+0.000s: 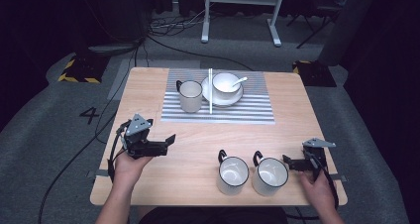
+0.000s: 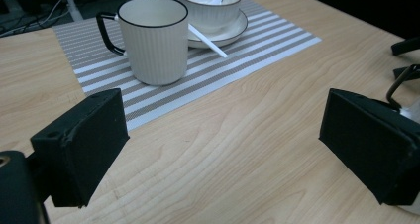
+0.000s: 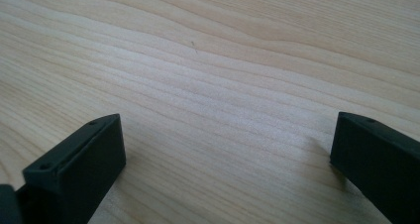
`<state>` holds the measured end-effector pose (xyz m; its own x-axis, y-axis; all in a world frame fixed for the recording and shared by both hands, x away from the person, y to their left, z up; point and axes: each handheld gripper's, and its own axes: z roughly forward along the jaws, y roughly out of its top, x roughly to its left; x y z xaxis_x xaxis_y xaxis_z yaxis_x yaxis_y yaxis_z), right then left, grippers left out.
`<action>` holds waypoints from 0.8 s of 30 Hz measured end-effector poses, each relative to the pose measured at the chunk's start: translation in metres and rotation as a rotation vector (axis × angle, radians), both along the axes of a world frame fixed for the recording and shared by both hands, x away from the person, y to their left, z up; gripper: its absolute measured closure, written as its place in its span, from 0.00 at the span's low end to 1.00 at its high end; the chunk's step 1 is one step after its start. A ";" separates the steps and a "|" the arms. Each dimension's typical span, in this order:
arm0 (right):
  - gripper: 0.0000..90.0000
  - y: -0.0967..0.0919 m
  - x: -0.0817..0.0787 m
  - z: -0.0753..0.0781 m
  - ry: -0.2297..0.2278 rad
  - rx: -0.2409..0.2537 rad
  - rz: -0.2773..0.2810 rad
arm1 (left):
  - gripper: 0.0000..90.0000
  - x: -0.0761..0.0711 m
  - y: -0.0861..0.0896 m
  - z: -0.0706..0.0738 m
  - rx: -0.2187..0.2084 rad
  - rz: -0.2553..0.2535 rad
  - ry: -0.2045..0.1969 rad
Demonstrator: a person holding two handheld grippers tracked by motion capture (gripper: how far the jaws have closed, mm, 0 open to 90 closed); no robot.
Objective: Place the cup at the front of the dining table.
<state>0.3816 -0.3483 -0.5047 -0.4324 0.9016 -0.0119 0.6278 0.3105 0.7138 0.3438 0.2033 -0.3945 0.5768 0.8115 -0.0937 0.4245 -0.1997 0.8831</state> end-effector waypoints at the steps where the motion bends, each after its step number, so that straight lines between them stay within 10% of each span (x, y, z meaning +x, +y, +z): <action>1: 0.01 0.000 0.000 0.000 0.000 0.000 0.000 | 0.05 -0.004 0.002 -0.001 -0.011 0.007 -0.003; 24: 0.01 0.000 0.000 0.000 -0.002 -0.001 0.000 | 0.07 -0.059 0.027 -0.040 0.106 0.053 0.031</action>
